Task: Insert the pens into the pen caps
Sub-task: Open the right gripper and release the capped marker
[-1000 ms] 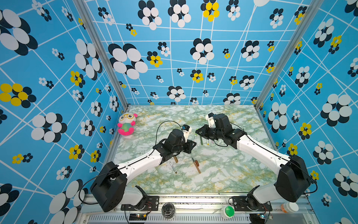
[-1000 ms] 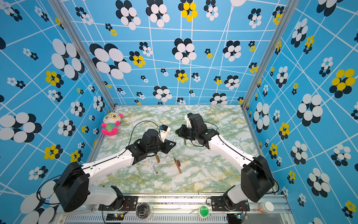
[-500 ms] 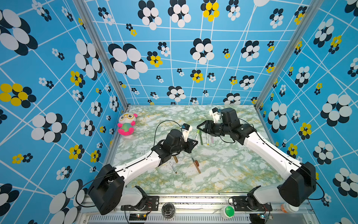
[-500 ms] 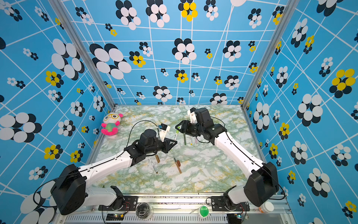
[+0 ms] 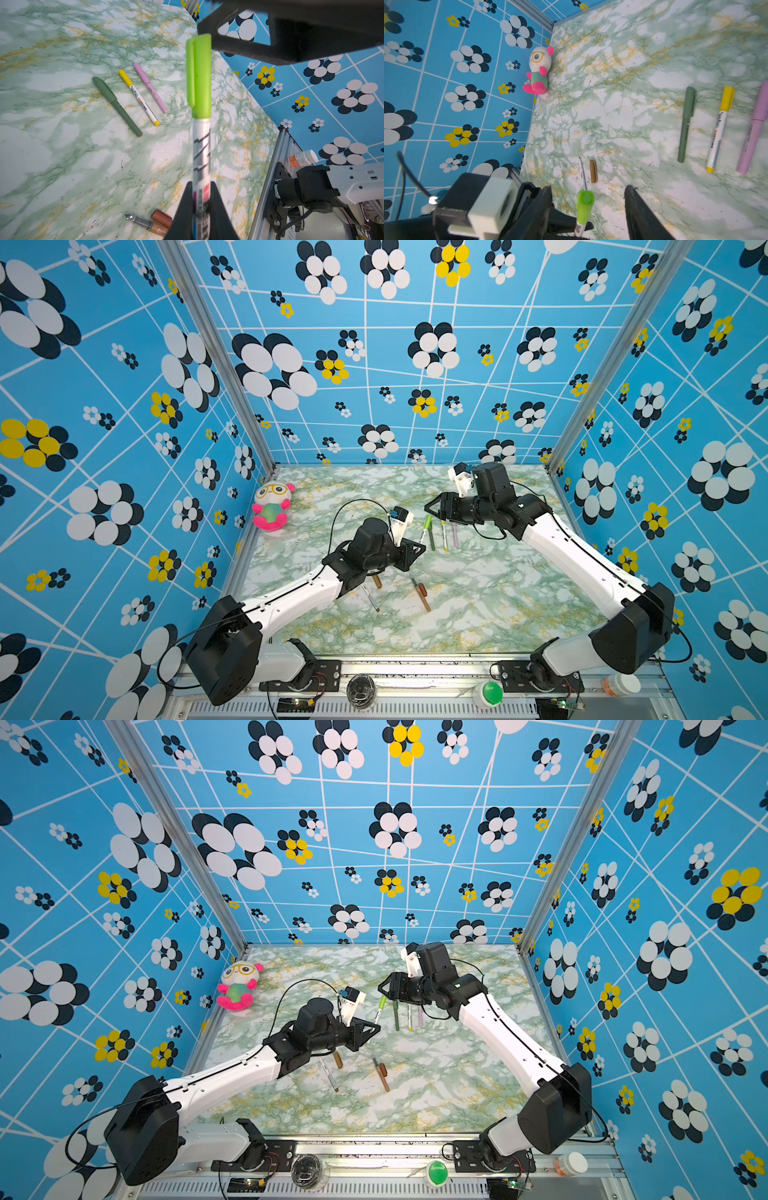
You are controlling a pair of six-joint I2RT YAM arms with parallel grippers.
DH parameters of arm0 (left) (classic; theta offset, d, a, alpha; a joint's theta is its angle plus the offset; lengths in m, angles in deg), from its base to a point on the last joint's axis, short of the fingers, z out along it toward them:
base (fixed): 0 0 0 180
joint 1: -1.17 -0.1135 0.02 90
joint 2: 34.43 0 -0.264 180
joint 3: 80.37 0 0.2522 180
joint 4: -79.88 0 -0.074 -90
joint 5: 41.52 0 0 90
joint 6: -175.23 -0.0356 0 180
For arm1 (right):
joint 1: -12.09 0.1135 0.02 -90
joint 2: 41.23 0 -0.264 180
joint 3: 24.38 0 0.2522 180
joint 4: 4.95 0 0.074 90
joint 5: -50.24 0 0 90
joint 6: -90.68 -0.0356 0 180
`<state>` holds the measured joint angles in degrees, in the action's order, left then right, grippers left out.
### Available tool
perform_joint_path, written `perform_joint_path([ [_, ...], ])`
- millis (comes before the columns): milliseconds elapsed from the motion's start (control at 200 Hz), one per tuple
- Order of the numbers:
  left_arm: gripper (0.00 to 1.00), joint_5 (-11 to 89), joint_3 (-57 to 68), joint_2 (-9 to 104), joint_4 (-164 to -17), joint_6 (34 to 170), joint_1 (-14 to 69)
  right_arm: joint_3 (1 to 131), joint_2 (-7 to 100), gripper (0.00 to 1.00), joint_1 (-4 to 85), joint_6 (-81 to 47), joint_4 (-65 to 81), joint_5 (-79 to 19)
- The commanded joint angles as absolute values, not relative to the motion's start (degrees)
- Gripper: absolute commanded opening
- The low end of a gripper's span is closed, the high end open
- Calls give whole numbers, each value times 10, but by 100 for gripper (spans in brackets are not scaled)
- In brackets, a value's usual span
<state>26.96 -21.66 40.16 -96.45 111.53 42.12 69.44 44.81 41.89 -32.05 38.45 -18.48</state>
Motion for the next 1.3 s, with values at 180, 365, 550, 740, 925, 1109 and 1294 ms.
perform_joint_path([
  [180,0,256,-221,399,-969,1111,424,699,464,41,417,-323,379,-160],
  [365,0,252,-212,409,-974,1115,424,686,467,33,418,-332,367,-155],
  [550,0,253,-206,414,-979,1118,423,681,473,25,422,-338,357,-145],
  [740,0,268,-203,415,-990,1130,423,673,477,15,429,-342,349,-140],
  [925,0,277,-197,418,-1000,1132,422,663,480,13,435,-345,344,-139],
  [1109,0,287,-196,418,-1016,1137,420,653,482,10,442,-346,341,-139],
  [1294,0,295,-192,415,-1031,1139,417,646,485,4,448,-347,340,-143],
])
